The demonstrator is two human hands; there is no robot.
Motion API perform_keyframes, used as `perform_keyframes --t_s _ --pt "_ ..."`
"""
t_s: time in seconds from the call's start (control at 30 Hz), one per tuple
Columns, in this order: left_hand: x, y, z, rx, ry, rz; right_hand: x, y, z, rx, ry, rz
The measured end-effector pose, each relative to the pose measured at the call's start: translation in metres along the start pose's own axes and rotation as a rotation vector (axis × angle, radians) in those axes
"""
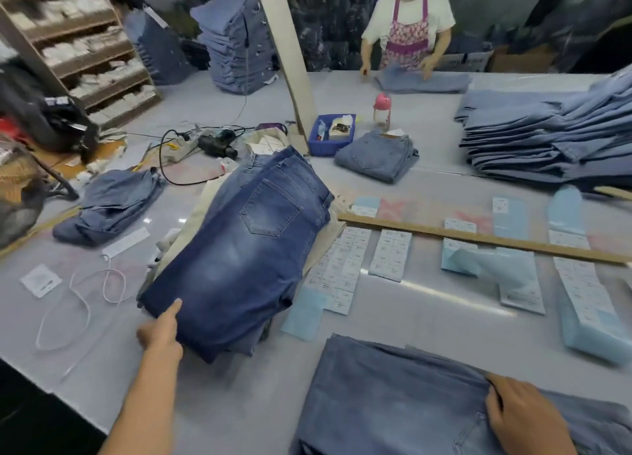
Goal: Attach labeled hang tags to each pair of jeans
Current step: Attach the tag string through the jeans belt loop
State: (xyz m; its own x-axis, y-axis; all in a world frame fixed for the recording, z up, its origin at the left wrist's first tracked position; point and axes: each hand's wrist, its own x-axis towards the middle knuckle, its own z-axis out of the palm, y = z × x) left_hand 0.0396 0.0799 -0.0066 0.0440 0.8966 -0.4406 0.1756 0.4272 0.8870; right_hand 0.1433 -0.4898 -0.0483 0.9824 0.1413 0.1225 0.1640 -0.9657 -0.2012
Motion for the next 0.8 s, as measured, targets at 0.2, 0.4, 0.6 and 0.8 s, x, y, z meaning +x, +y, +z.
perform_keyframes --t_s 0.2,0.4,0.6,0.8 --pt "0.001 0.013 -0.013 0.013 -0.129 0.147 -0.002 -0.004 0.001 0.046 0.021 -0.016" --pt "-0.064 0.081 0.025 0.348 -0.255 0.322 -0.009 -0.007 -0.010 -0.119 -0.105 -0.072" --pt "-0.216 0.143 0.087 0.725 -0.297 0.938 -0.019 -0.022 -0.025 -0.056 -0.267 -0.088" --pt "-0.398 0.168 0.146 0.410 -0.652 1.158 -0.079 -0.140 -0.055 0.917 -0.414 -0.296"
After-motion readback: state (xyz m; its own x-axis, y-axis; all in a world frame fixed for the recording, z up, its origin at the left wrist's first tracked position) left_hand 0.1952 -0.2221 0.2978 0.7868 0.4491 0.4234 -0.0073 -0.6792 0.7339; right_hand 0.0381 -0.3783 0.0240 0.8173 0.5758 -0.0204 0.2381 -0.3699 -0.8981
